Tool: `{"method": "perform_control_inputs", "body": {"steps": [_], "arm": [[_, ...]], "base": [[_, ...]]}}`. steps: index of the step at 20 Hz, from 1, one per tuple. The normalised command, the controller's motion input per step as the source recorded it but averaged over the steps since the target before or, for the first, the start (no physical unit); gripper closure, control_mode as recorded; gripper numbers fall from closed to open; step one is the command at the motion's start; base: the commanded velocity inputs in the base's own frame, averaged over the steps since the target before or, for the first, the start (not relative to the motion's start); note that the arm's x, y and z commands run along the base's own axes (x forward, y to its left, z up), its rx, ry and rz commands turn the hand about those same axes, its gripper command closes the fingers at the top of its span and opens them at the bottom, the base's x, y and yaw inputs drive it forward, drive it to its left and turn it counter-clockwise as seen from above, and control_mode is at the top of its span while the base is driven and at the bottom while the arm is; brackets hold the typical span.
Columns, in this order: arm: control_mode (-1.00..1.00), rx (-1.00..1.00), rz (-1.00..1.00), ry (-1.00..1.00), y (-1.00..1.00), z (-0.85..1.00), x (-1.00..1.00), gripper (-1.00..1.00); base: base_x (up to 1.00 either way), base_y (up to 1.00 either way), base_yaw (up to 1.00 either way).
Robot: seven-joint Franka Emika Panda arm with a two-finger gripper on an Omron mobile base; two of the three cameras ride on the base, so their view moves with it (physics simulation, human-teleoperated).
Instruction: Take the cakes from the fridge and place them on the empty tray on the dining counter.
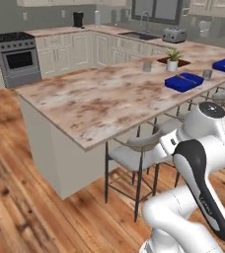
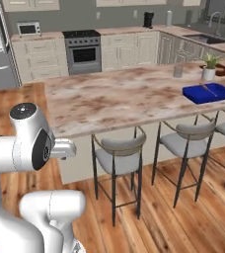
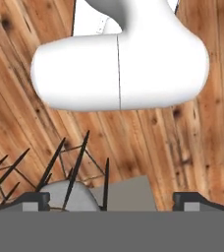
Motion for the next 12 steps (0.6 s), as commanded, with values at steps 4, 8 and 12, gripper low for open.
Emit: {"method": "perform_control_inputs", "body": {"steps": [4, 8, 12], "arm": [[1.0, 0.0, 0.0, 0.0, 0.0, 0.0, 0.0, -1.0], [1.0, 0.0, 0.0, 0.0, 0.0, 0.0, 0.0, -1.0], [1.0, 0.0, 0.0, 0.0, 0.0, 0.0, 0.0, -1.0]], "base": [[0.0, 0.91, -0.19], [0.0, 0.96, -0.19], [0.0, 0.96, -0.19]]}}
